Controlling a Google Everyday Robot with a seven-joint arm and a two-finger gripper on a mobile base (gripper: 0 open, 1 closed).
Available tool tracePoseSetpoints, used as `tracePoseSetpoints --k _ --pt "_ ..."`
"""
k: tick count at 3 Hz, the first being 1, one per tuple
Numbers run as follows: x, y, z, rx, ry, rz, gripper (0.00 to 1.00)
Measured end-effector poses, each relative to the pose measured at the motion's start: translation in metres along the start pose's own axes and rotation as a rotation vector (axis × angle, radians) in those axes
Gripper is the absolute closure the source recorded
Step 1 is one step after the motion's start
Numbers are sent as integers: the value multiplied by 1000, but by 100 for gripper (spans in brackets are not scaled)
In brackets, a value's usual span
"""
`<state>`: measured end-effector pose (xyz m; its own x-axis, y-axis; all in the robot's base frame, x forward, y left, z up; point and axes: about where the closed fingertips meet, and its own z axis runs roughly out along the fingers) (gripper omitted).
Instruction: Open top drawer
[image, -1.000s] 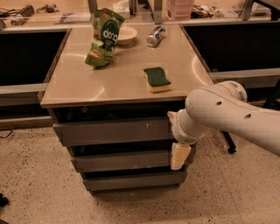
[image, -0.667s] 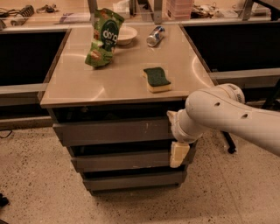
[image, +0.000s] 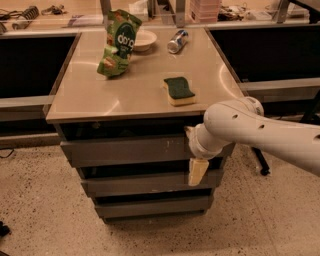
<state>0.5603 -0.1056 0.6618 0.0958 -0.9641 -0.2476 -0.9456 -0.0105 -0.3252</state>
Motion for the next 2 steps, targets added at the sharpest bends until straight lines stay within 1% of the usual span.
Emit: tracePoseSetpoints --k 1,2 --pt "-6 -9 19 -10 -16 -20 0" --pt "-13 -23 51 -38 -21 -47 0"
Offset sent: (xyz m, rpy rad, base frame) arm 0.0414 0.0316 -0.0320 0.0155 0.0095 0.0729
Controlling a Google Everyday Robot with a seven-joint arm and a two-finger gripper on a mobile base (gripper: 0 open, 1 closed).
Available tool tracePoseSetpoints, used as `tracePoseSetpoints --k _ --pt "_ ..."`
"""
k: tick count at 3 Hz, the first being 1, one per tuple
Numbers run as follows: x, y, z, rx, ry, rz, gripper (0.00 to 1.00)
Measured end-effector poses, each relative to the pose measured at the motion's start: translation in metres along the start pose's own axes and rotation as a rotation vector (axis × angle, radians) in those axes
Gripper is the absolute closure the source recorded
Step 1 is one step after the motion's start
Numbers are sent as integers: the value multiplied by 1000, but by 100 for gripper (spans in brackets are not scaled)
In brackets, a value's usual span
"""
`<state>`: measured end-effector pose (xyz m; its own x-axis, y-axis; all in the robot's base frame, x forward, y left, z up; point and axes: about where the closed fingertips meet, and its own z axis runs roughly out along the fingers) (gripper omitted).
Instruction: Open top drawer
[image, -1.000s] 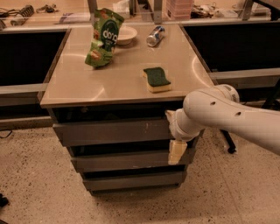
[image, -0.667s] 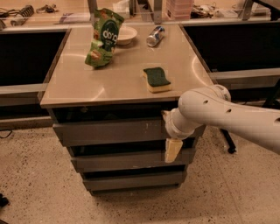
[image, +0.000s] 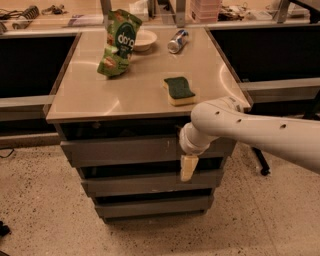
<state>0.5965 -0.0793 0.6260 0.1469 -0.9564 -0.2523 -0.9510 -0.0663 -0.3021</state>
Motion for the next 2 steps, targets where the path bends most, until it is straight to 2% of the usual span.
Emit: tracePoseSetpoints --k 1,2 --pt "0 1 0 -5 2 -2 0" --pt "-1 11 -2 -55 9 -10 0"
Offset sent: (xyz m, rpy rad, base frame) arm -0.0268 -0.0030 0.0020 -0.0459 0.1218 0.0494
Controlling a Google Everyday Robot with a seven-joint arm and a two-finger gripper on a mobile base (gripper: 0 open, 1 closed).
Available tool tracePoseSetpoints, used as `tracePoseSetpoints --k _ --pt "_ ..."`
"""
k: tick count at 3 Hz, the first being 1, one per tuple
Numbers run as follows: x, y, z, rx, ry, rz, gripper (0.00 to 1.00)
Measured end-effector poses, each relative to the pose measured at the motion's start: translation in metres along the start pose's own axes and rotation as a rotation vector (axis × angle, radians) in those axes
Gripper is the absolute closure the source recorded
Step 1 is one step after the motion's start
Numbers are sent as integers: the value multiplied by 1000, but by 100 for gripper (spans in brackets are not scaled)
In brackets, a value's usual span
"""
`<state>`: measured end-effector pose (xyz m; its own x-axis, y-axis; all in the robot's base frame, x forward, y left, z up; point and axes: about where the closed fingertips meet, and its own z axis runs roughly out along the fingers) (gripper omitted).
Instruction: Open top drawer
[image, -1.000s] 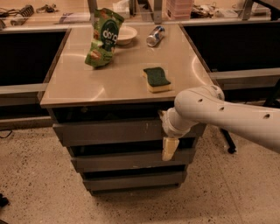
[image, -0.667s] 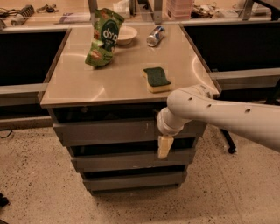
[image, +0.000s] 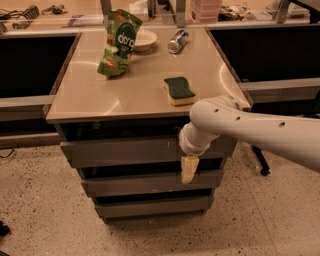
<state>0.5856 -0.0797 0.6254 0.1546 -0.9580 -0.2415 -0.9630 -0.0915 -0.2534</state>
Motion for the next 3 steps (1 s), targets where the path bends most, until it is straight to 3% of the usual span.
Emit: tracePoseSetpoints --k 3 --pt "1 44 -36 -161 26 19 0"
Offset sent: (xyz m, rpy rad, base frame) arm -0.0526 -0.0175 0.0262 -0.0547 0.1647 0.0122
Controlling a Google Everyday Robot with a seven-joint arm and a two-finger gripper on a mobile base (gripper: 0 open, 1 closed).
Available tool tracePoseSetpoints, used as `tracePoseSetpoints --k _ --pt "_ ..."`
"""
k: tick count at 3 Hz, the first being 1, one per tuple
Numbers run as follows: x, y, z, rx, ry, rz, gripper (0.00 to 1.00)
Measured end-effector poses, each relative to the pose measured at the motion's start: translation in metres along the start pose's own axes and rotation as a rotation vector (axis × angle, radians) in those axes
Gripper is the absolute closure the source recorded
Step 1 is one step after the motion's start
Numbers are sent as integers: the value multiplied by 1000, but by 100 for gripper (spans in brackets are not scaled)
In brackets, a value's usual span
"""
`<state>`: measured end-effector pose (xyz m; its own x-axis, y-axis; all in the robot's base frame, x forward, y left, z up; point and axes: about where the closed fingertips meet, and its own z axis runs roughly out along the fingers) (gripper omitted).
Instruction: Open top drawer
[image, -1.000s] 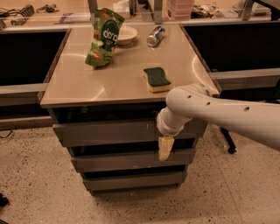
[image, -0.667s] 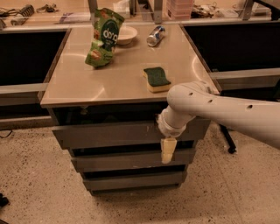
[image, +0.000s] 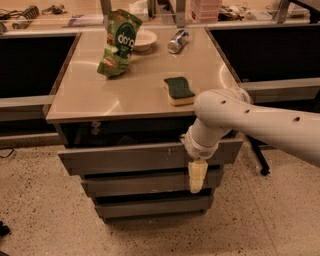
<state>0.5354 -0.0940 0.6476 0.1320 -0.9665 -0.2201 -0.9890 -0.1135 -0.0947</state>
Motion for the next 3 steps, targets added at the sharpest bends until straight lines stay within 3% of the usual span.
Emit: tracePoseSetpoints --k 2,3 --pt "-9 29 -25 -107 12 0 0" --pt "-15 45 -28 -199 4 1 0"
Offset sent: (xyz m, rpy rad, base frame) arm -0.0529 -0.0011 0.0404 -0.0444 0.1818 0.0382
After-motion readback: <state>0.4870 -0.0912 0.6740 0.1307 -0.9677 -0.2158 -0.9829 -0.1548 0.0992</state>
